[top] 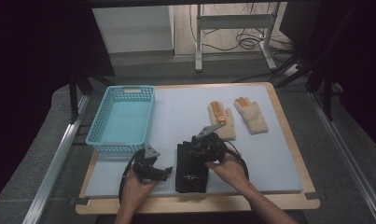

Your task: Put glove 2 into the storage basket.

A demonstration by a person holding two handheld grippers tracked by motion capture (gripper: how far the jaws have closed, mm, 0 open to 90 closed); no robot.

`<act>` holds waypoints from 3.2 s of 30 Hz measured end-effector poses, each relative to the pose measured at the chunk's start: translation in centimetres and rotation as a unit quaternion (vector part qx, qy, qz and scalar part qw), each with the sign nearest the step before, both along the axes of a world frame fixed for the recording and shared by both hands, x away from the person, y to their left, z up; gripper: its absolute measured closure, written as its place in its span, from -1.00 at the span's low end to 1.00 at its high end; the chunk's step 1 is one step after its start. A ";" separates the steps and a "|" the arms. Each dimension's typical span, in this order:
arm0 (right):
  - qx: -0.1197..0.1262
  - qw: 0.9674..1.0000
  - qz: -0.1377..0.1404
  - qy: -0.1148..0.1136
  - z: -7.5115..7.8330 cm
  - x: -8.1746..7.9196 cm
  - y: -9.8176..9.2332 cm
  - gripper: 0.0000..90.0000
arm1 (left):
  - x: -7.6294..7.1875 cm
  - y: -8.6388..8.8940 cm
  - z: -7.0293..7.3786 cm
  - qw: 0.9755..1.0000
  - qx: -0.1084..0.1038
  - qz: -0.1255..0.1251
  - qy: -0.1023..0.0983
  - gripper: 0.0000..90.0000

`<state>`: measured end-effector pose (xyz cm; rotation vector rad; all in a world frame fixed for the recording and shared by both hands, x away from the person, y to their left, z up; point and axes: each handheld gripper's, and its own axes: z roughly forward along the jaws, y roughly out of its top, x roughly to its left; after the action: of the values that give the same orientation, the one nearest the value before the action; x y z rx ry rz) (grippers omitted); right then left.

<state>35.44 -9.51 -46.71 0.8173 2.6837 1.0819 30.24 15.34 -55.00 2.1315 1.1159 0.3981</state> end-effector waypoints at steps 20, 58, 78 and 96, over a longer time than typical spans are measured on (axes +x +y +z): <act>-0.032 0.999 -0.006 -0.016 0.1 1.0 0.1 0.98 | 0.0 0.0 0.0 1.000 -0.002 0.001 0.000 -0.93; 0.002 0.998 0.051 0.032 -5.8 -3.8 -4.9 0.97 | -1.3 5.2 0.0 0.998 0.016 0.065 -0.003 -0.94; 0.003 1.000 0.024 -0.003 -4.6 -1.7 -2.6 0.56 | -1.1 6.0 -0.3 0.997 -0.002 0.079 0.008 -0.98; -0.014 0.989 -0.142 -0.050 -5.3 0.9 -16.4 -0.45 | -1.0 5.9 -0.1 0.998 -0.006 0.066 0.013 -0.95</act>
<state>36.39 -25.94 -51.98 1.0688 2.4019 0.9867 29.22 21.22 -55.06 2.0636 1.2758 0.4236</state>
